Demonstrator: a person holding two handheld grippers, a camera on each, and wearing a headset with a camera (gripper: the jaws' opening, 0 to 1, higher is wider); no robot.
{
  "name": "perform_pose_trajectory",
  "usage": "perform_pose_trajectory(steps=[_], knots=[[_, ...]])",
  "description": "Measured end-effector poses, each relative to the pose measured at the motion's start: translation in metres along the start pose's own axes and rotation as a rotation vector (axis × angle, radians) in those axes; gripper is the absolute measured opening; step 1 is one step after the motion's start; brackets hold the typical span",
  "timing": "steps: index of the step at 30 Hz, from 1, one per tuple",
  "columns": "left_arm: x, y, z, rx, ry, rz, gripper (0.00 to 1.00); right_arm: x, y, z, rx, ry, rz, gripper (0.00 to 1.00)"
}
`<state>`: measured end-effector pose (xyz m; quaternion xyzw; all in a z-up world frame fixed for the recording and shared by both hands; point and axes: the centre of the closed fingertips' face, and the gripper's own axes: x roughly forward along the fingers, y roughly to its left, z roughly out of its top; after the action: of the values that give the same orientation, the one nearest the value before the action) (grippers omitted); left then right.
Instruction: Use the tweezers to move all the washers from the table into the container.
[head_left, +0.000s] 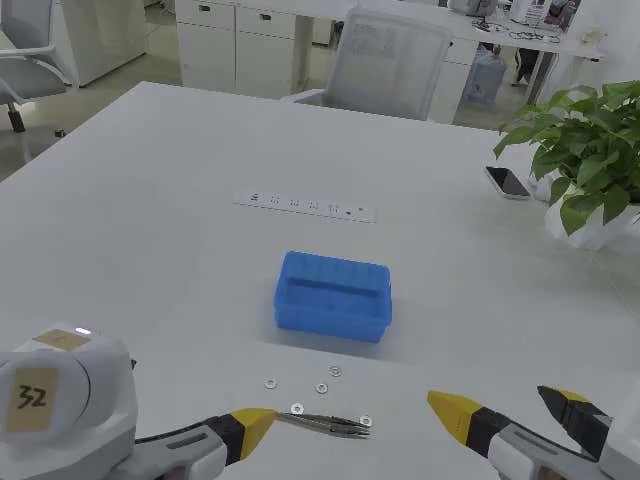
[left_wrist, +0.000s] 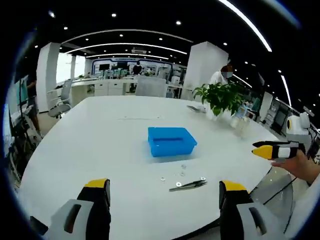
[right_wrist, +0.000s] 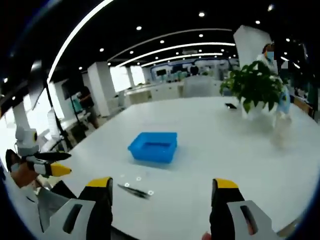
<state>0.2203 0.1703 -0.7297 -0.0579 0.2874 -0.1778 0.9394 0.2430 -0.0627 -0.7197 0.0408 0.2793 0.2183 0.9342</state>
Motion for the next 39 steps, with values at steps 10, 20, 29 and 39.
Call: perform_pose_trajectory(steps=[10, 20, 29, 39], knots=[[-0.0012, 0.0014, 0.0042, 0.0, -0.017, -0.001, 0.96, 0.0022, 0.0025, 0.0001, -0.008, 0.006, -0.002, 0.8], [0.001, 0.0017, 0.0067, 0.005, -0.021, -0.01, 0.95, 0.0031, 0.0065, -0.0018, -0.013, 0.015, 0.001, 0.8], [0.0025, 0.0019, 0.0061, 0.009, -0.019, -0.016, 0.95, 0.0029, 0.007, -0.0027, -0.019, 0.022, -0.004, 0.8], [0.0008, 0.0026, 0.0079, 0.006, -0.028, -0.012, 0.95, 0.0045, 0.0079, -0.0008, -0.019, 0.02, 0.005, 0.81]])
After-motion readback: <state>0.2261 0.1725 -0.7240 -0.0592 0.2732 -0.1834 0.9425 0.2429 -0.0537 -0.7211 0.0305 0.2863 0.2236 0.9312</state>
